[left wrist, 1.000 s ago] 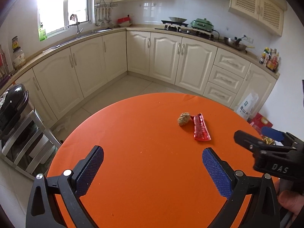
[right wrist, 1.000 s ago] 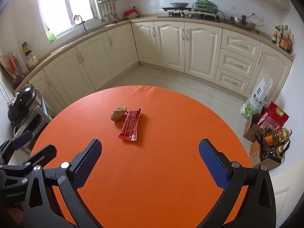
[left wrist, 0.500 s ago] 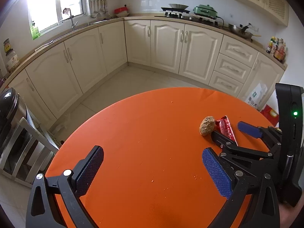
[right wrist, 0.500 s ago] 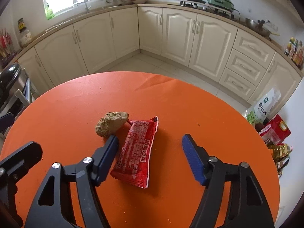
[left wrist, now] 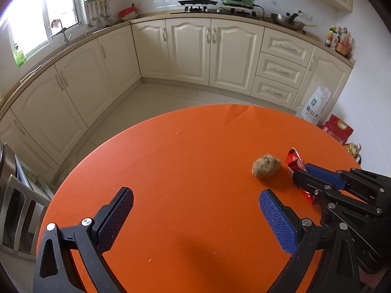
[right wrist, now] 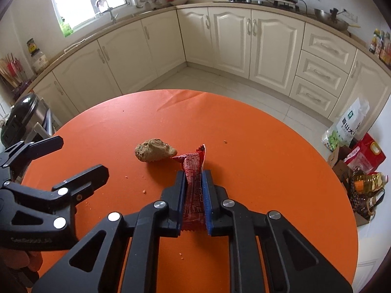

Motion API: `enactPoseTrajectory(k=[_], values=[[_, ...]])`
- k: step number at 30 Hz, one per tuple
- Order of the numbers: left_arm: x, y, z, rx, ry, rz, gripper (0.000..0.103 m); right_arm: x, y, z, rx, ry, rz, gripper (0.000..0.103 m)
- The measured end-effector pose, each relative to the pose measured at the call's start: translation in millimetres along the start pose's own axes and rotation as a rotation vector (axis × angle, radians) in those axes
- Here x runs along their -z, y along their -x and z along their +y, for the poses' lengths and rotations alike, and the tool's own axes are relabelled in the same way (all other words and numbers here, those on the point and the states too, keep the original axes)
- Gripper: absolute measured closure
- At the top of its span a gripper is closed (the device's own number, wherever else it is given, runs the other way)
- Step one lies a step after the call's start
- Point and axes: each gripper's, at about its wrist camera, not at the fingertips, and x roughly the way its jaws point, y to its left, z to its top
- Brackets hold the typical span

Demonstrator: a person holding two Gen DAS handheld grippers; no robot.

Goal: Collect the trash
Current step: 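Grasp the red wrapper with the right tool while the left tool grasps the small brown lump, then carry the red wrapper and brown lump to the blue bin and open both tools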

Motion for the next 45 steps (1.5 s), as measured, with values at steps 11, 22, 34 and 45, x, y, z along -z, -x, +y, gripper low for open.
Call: enactPoseTrajectory(k=[11,22,34,45], values=[[-22,-47,-18,0.080,-0.205,0.007,0.007,9,13,-31,-0.011,-0.059,0.004,0.091],[-38,-63,8,0.177,-0.148,0.058,0.079,14,33,-46,-0.008,-0.107,-0.016,0.091],[20,25,45,0.216,0.043,-0.024,0.079,47,88,-39,-0.041,-0.113,-0.048,0.091],[99,128,17,0.167,0.076,-0.150,0.079,87,162,-7,-0.084,-0.073,-0.121,0.091]])
